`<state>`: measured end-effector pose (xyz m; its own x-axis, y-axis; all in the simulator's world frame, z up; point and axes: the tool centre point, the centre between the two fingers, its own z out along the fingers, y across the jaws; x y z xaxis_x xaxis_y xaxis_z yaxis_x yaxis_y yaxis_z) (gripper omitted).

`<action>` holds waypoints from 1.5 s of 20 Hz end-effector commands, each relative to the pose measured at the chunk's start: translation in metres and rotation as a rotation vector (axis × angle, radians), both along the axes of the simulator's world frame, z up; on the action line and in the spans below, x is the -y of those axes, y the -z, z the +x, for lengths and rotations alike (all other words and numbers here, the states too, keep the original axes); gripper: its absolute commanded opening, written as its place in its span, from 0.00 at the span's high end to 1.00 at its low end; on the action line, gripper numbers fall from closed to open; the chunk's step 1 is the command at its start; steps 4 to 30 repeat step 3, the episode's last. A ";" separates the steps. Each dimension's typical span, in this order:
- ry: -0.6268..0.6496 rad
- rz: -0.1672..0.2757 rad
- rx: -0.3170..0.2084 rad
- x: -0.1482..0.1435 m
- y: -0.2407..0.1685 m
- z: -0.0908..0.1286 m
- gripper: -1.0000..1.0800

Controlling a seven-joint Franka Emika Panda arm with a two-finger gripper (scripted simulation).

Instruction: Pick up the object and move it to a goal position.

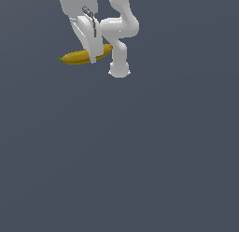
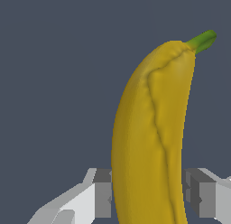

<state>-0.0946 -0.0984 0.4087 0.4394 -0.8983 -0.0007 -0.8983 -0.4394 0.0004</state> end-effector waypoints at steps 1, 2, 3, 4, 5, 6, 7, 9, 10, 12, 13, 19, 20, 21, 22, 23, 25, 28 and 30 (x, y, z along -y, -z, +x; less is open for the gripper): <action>-0.001 0.000 0.001 0.002 -0.006 -0.002 1.00; -0.001 0.000 0.001 0.002 -0.006 -0.002 1.00; -0.001 0.000 0.001 0.002 -0.007 -0.002 1.00; -0.001 0.000 0.001 0.002 -0.007 -0.002 1.00; -0.001 0.000 0.001 0.002 -0.007 -0.002 1.00; -0.001 0.000 0.001 0.002 -0.007 -0.002 1.00; -0.001 0.000 0.001 0.002 -0.007 -0.002 1.00; -0.001 0.000 0.001 0.002 -0.007 -0.002 1.00; -0.001 0.000 0.001 0.002 -0.007 -0.002 1.00; -0.001 0.000 0.001 0.002 -0.007 -0.002 1.00; -0.001 0.000 0.001 0.002 -0.007 -0.002 1.00; -0.001 0.000 0.001 0.002 -0.007 -0.002 1.00; -0.001 0.000 0.001 0.002 -0.007 -0.002 1.00; -0.001 0.000 0.001 0.002 -0.007 -0.002 1.00; -0.001 0.000 0.001 0.002 -0.007 -0.002 1.00; -0.001 0.000 0.001 0.002 -0.007 -0.002 1.00; -0.001 0.000 0.001 0.002 -0.007 -0.002 1.00; -0.001 0.000 0.001 0.002 -0.007 -0.002 1.00; -0.001 0.000 0.001 0.002 -0.007 -0.002 1.00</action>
